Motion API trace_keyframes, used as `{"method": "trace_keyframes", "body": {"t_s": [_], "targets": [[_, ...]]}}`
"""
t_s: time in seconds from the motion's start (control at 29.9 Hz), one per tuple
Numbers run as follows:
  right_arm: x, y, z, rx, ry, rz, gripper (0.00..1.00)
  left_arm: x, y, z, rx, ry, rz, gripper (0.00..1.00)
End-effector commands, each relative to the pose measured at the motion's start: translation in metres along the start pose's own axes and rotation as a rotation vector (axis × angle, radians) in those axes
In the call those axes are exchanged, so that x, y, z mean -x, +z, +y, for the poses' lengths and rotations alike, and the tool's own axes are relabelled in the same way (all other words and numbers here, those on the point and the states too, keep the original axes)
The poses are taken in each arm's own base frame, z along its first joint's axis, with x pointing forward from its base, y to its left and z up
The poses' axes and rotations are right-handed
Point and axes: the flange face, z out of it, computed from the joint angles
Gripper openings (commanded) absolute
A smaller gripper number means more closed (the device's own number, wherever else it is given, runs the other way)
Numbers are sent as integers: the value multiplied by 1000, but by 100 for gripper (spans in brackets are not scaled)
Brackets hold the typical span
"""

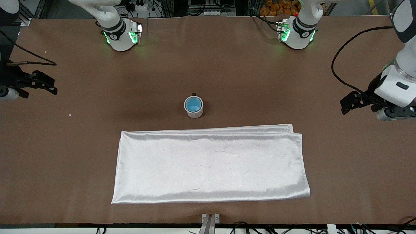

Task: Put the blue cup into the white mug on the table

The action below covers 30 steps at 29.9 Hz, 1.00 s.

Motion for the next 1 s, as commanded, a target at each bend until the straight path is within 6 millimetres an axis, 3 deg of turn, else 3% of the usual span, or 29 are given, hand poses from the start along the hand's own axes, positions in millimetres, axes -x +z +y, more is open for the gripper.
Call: {"method": "trace_keyframes", "body": {"t_s": [0.0,0.37,0.97], "targets": [[3,1,0,14,4,-10,100,16,-15,-1,22,24,6,100],[4,-1,1,14,21,-7,100,15,-19,-5,33,16,11,100],[6,-1,1,14,46,-13,100,35,-35,-6,71,8,18,100]]}}
